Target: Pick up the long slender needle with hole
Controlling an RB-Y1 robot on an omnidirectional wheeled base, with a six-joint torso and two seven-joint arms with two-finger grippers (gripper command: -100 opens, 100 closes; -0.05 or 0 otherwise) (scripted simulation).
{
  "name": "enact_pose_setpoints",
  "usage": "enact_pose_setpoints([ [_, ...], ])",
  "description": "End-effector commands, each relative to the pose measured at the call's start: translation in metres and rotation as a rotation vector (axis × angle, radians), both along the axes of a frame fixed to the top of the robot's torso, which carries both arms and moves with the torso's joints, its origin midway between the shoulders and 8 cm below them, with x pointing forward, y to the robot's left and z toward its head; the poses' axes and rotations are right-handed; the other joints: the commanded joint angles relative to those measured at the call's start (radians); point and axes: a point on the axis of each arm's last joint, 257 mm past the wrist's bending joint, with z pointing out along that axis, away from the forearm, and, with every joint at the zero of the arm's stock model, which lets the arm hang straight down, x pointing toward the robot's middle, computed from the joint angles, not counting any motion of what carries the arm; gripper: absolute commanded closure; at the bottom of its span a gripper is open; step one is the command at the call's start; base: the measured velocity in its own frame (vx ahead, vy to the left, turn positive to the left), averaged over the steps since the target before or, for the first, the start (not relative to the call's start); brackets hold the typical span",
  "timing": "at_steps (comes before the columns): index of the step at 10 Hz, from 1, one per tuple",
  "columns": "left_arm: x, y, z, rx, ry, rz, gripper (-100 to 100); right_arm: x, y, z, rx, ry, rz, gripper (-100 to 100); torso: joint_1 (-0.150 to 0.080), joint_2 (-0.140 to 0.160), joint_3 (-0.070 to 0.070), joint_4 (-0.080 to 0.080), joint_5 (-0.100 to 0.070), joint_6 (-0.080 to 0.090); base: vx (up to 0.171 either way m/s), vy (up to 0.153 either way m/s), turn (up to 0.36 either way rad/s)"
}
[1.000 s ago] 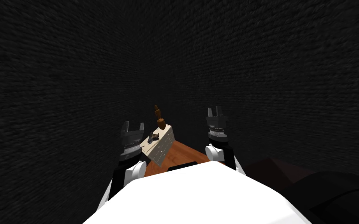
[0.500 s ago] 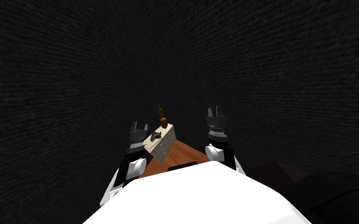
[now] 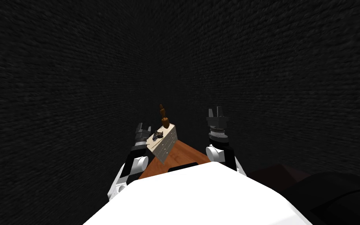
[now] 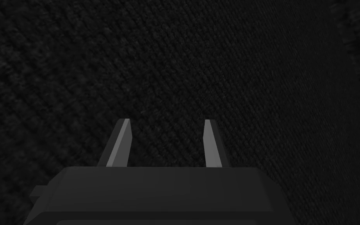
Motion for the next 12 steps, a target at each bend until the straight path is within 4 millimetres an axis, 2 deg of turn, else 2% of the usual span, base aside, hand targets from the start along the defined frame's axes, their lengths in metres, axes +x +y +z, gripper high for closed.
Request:
enact_pose_setpoints([
  [1,0.016,0.004,-0.018,-0.022,0.057,-0.001,-100,0.000,0.000,0.000,0.000,0.000,0.000,0,0.000,0.000,0.000,0.000,0.000,0.000,-0.006,0.016,0.090],
  [2,0.018,0.004,-0.021,-0.022,0.072,-0.001,-100,0.000,0.000,0.000,0.000,0.000,0.000,0,0.000,0.000,0.000,0.000,0.000,0.000,-0.002,0.011,0.031],
  [3,0.030,0.008,-0.038,-0.042,0.117,-0.001,-100,0.000,0.000,0.000,0.000,0.000,0.000,0,0.000,0.000,0.000,0.000,0.000,0.000,-0.001,0.012,0.063],
  [4,0.031,0.008,-0.041,-0.043,0.132,0.000,-100,0.000,0.000,0.000,0.000,0.000,0.000,0,0.000,0.000,0.000,0.000,0.000,0.000,0.001,0.011,0.043],
  [5,0.042,0.012,-0.057,-0.064,0.178,0.001,-100,0.000,0.000,0.000,0.000,0.000,0.000,0,0.000,0.000,0.000,0.000,0.000,0.000,0.005,0.017,0.078],
  [6,0.043,0.012,-0.062,-0.066,0.194,0.002,-100,0.000,0.000,0.000,0.000,0.000,0.000,0,0.000,-0.001,0.000,0.000,0.000,0.000,0.006,0.013,0.034],
  [7,0.054,0.015,-0.080,-0.088,0.245,0.004,-100,0.000,0.000,0.000,0.000,0.000,0.000,0,0.000,-0.001,0.000,0.000,0.000,0.000,0.008,0.015,0.083],
  [8,0.054,0.016,-0.085,-0.090,0.258,0.006,-100,0.000,0.000,0.000,0.000,0.000,0.000,0,0.000,-0.001,-0.001,0.000,0.000,0.000,0.008,0.009,0.040],
  [9,0.064,0.019,-0.104,-0.114,0.312,0.009,-100,0.000,0.000,0.000,0.000,0.000,0.000,0,0.000,-0.001,0.000,0.000,0.000,0.000,0.012,0.009,0.057],
  [10,0.064,0.019,-0.108,-0.114,0.323,0.010,-100,0.000,0.000,0.000,0.000,0.000,0.000,0,0.000,-0.001,-0.001,0.000,0.000,0.000,0.011,0.007,0.041],
  [11,0.073,0.022,-0.125,-0.138,0.371,0.013,-100,0.000,0.000,0.000,0.000,0.000,0.000,0,-0.001,-0.001,-0.001,0.000,0.000,0.000,0.014,0.009,0.082],
  [12,0.073,0.022,-0.131,-0.140,0.390,0.015,-100,0.000,0.000,0.000,0.000,0.000,0.000,0,0.000,-0.001,-0.001,0.000,0.000,0.000,0.015,0.005,0.031],
])
